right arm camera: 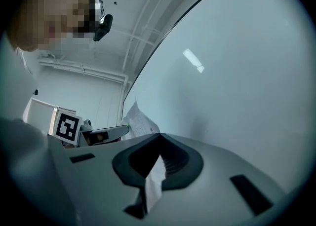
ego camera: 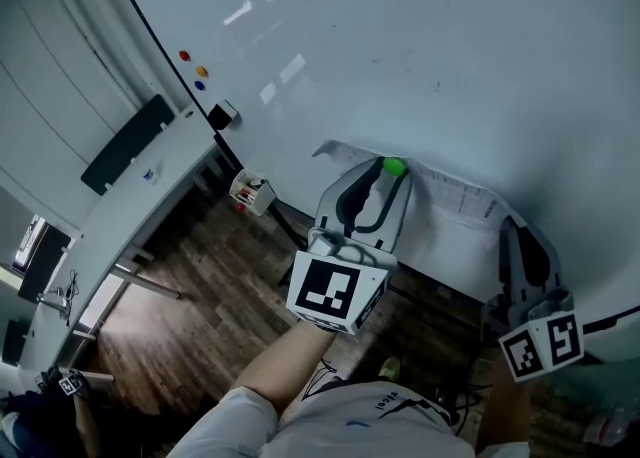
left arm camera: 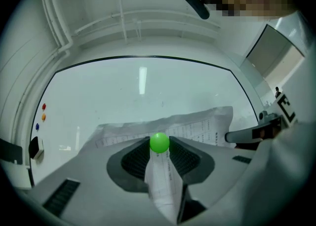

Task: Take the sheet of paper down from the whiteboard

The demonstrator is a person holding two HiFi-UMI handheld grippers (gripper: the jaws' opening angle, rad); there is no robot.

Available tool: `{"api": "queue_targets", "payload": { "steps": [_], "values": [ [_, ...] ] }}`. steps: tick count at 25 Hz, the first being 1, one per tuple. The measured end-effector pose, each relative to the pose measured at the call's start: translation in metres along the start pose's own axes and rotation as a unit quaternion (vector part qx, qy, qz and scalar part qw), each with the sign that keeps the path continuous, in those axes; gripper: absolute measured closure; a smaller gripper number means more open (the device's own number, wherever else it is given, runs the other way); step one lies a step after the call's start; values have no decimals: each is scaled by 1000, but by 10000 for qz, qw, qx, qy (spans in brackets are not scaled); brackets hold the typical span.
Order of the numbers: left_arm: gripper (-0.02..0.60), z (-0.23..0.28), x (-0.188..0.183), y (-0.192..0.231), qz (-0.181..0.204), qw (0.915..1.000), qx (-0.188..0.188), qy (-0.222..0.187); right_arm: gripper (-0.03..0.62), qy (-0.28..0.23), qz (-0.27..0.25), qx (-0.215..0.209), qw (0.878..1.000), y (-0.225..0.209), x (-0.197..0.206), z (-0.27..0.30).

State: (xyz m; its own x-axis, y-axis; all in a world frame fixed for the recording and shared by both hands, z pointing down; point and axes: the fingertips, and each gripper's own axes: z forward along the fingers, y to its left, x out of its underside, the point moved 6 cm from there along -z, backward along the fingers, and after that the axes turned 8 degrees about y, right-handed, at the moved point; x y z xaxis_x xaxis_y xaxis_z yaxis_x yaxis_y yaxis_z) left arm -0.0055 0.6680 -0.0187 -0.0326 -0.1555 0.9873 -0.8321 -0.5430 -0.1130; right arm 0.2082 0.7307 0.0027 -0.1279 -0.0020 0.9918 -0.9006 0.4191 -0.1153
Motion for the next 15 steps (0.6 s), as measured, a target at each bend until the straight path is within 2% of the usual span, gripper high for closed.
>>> {"api": "queue_targets", "payload": {
  "steps": [3,9,15],
  "values": [
    [449,-16,15,-2,15,9999,100,113,580,163,110,72,9998,9,16,-2],
    [449,-72,46,11,-318,9984,108,447,580,556,285,219,9978,47,47,-8],
    [449,-133,70,18,-576,9949,318,767,580,916,327,548,9937,89,75,-29]
  ]
}}
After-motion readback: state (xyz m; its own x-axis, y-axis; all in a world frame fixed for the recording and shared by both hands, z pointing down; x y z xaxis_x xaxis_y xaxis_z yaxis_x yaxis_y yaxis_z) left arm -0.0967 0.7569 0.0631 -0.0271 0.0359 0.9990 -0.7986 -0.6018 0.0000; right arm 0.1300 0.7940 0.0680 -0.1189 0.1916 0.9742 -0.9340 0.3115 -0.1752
